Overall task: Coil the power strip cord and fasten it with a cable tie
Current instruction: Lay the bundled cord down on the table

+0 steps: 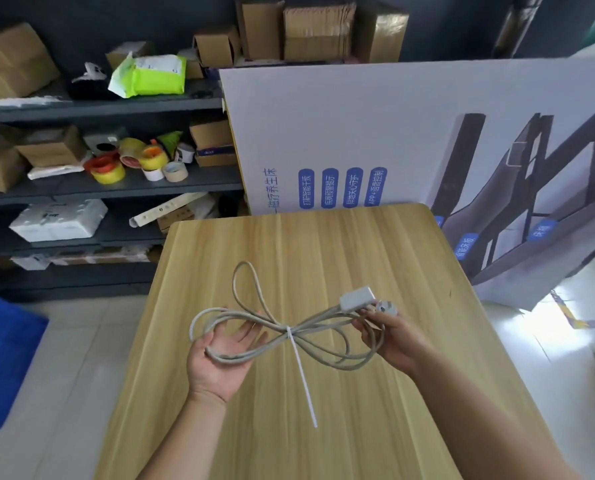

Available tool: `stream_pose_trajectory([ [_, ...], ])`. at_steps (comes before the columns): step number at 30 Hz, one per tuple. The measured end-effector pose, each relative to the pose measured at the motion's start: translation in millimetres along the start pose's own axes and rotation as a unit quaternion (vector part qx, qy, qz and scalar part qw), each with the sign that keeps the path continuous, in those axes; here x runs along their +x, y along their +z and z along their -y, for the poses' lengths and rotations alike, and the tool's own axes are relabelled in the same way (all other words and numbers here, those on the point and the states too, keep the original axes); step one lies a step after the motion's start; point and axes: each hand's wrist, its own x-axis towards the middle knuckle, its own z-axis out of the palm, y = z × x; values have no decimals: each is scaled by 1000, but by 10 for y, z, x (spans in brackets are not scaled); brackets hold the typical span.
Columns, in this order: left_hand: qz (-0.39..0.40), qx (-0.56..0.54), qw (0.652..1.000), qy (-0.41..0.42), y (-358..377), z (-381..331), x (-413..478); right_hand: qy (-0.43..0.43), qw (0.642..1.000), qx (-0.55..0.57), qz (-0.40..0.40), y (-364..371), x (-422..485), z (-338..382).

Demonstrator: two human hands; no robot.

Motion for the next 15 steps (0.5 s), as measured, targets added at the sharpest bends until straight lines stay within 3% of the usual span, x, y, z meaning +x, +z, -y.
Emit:
stream_pose_trajectory([
  [7, -135, -60, 988, -47, -806, 531, 161, 11, 995, -51, -88, -651, 427, -549],
  [15, -241, -92, 962, -83, -1355, 918, 32, 16, 986, -124, -108, -1243, 708, -1033],
])
